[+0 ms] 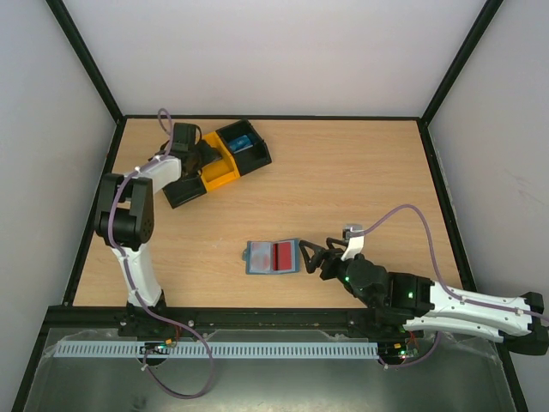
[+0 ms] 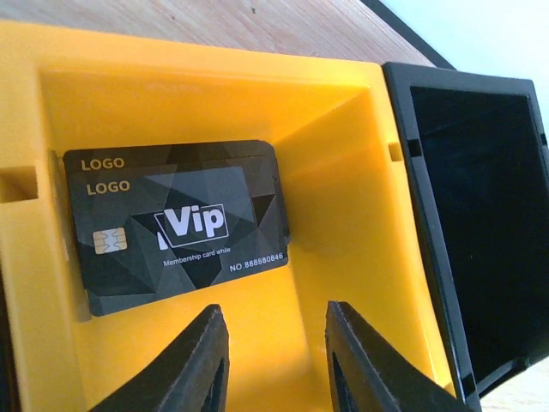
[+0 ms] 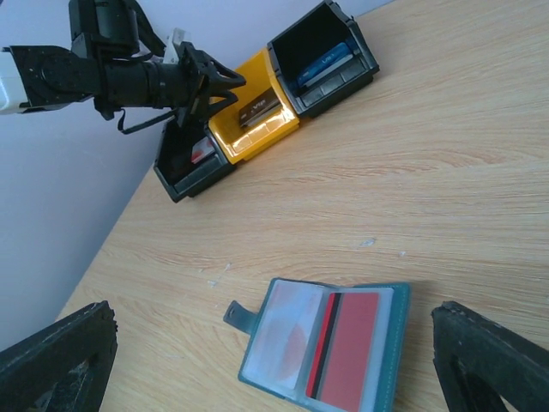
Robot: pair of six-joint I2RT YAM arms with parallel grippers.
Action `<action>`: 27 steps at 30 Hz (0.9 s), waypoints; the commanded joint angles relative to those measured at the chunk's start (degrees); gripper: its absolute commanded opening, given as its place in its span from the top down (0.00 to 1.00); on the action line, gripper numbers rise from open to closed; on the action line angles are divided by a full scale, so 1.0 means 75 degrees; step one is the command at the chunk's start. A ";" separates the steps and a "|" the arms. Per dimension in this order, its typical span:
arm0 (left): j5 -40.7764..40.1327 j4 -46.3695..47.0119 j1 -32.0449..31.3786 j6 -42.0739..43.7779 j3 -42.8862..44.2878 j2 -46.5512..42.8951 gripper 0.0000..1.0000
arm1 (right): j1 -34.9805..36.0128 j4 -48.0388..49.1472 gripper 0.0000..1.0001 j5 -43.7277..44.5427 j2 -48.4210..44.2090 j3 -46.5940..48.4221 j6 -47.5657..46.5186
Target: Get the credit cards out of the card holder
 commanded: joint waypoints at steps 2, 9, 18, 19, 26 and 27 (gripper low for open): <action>0.0037 -0.0355 0.0036 0.0081 0.0222 -0.0612 0.58 | 0.0036 -0.0095 0.02 -0.0193 -0.0107 0.0312 0.0188; 0.0509 -0.0403 0.0026 0.0133 -0.0133 -0.1555 0.01 | 0.0036 -0.0599 0.02 0.0009 0.0731 0.0632 0.0631; 0.1065 -0.1623 0.0014 0.0933 -0.0823 -0.2854 0.00 | 0.0036 -0.0371 0.02 -0.0105 0.1134 0.0473 0.0734; 0.1298 -0.1605 0.0022 0.1010 -0.1035 -0.3092 0.00 | 0.0036 -0.0329 0.02 -0.0137 0.1160 0.0464 0.0708; 0.3069 -0.1498 -0.0099 0.1360 -0.2511 -0.3995 0.00 | 0.0036 0.0052 0.10 -0.0390 0.0934 0.0157 0.0659; 0.3159 -0.1473 -0.0138 0.1335 -0.2766 -0.4193 0.00 | 0.0025 0.0077 0.13 -0.0413 0.0930 0.0133 0.0682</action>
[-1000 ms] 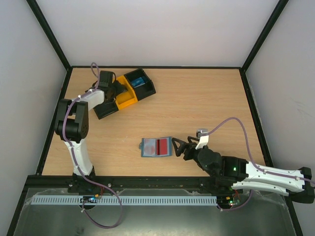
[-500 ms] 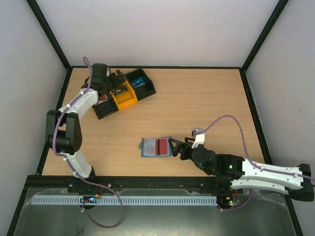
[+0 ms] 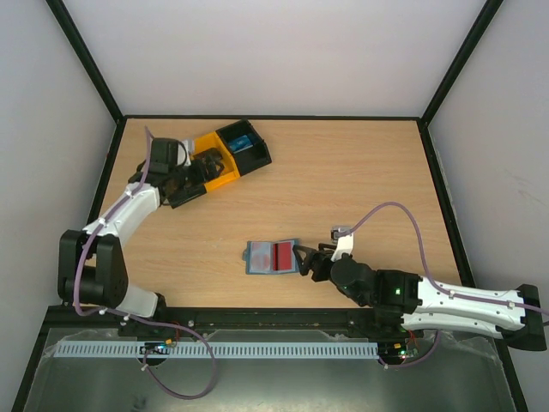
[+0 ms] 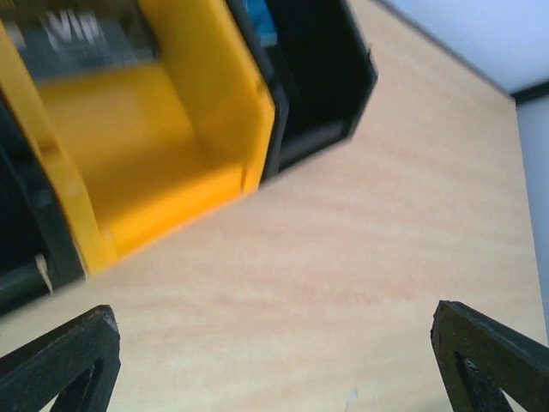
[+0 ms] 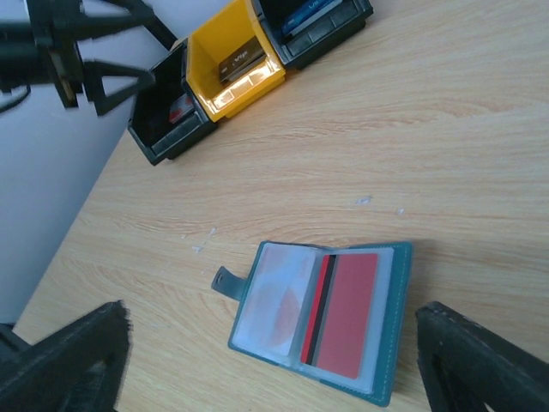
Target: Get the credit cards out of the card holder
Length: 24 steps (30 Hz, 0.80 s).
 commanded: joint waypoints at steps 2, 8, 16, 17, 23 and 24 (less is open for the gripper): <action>0.1270 0.0035 -0.0205 0.0110 -0.1387 -0.1017 0.00 | 0.0024 0.0220 0.20 0.0036 -0.0092 -0.0174 0.0135; 0.1855 0.1025 -0.0744 -0.0418 -0.3126 -0.2317 0.03 | 0.0012 0.0110 0.40 0.0317 0.0035 -0.0204 0.0355; 0.1708 0.1570 -0.1804 -0.1093 -0.4192 -0.3286 0.11 | -0.0088 0.0573 0.60 0.0372 0.0581 -0.0174 0.0360; 0.1662 0.1688 -0.1900 -0.1212 -0.4351 -0.3371 0.12 | -0.0128 0.0645 0.61 0.0349 0.0719 -0.0136 0.0346; 0.1807 0.2865 -0.2310 -0.2132 -0.5282 -0.3657 0.17 | -0.0539 0.1209 0.66 -0.0269 0.1644 0.0007 0.0276; 0.1754 0.3137 -0.2420 -0.2256 -0.5415 -0.3679 0.18 | -0.0660 0.1306 0.66 -0.0464 0.1730 -0.0007 0.0318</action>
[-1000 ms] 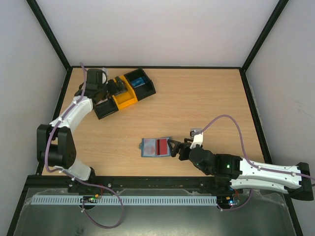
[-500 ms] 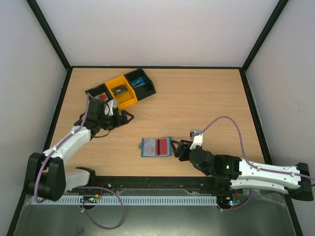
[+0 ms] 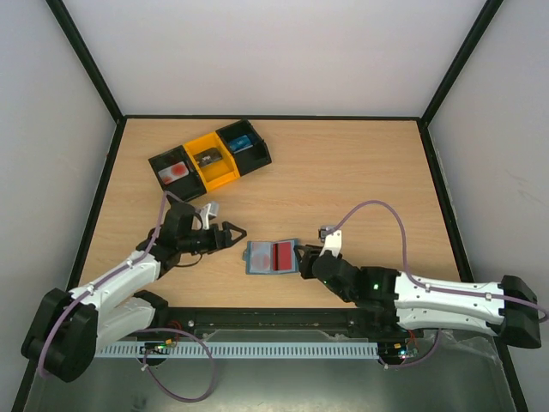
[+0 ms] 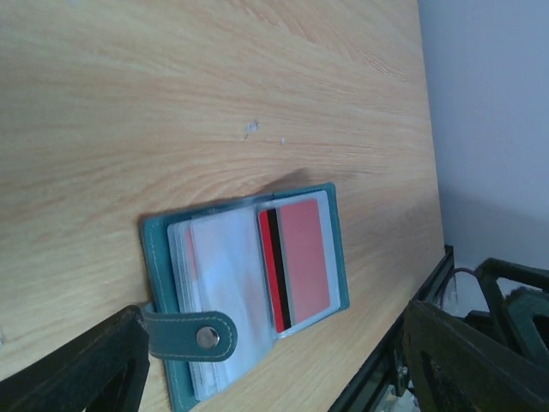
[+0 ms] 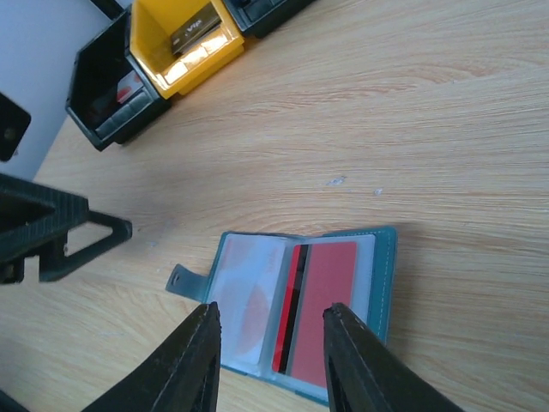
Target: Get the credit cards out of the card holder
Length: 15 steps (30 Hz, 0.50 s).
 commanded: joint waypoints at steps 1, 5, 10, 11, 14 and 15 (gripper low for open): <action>-0.0008 0.1323 -0.0396 -0.0818 -0.0559 -0.0136 0.19 | -0.0434 0.0706 0.67 -0.0562 0.0548 0.0122 0.0072; -0.0105 0.1772 -0.0745 -0.1200 -0.0726 0.0141 0.22 | -0.0731 0.0875 0.67 -0.1051 0.1015 0.0245 0.0072; -0.0526 0.1980 -0.1300 -0.1423 -0.0731 0.0293 0.21 | -0.1092 0.0965 0.67 -0.1594 0.1480 0.0263 0.0033; -0.0632 0.2069 -0.1405 -0.1501 -0.0749 0.0331 0.21 | -0.1166 0.1012 0.67 -0.1696 0.1548 0.0219 0.0022; -0.0744 0.2209 -0.1619 -0.1568 -0.0646 0.0586 0.21 | -0.1331 0.1239 0.67 -0.1945 0.1730 0.0059 0.0000; -0.0758 0.2210 -0.1653 -0.1597 -0.0598 0.0707 0.22 | -0.1420 0.1345 0.67 -0.2068 0.1798 -0.0011 -0.0007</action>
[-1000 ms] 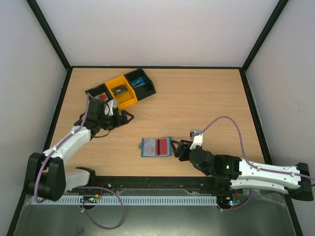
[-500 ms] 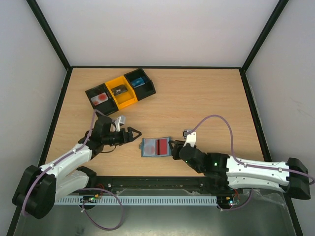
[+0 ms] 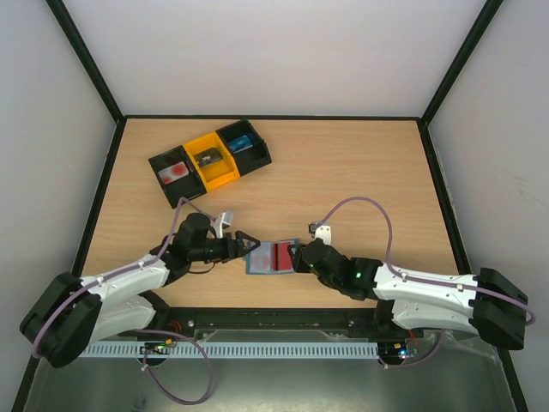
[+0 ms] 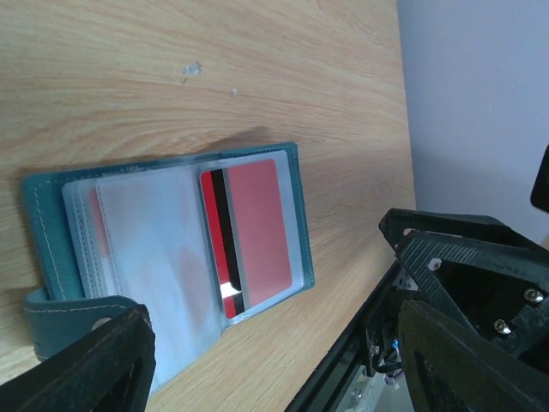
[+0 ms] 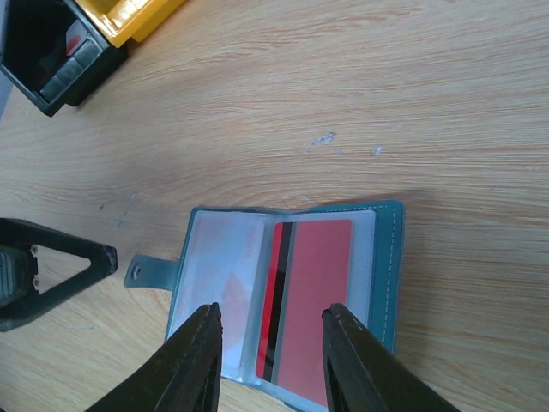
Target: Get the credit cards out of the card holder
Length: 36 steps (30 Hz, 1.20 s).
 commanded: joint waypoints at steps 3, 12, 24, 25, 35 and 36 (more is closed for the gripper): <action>-0.0378 0.0649 -0.0306 -0.0413 0.0103 0.0665 0.24 | -0.0525 0.0868 0.67 -0.1000 0.0399 -0.0293 -0.0040; -0.0590 0.1963 -0.0962 -0.1087 0.0211 0.2002 0.28 | -0.1184 0.1434 0.70 -0.1887 0.1114 -0.0417 -0.0573; -0.0975 0.2488 -0.1518 -0.1287 0.0754 0.3307 0.30 | -0.1316 0.1512 0.73 -0.2465 0.1742 -0.0124 -0.0873; -0.1002 0.2494 -0.1526 -0.1298 0.0779 0.3357 0.30 | -0.1319 0.1562 0.73 -0.2454 0.1783 -0.0137 -0.0866; -0.1210 0.2457 -0.1763 -0.1448 0.0822 0.3680 0.38 | -0.1313 0.2062 0.73 -0.2333 0.2220 -0.0467 -0.0717; -0.1251 0.2443 -0.1784 -0.1443 0.0822 0.3678 0.38 | -0.1322 0.2113 0.73 -0.2333 0.2245 -0.0535 -0.0677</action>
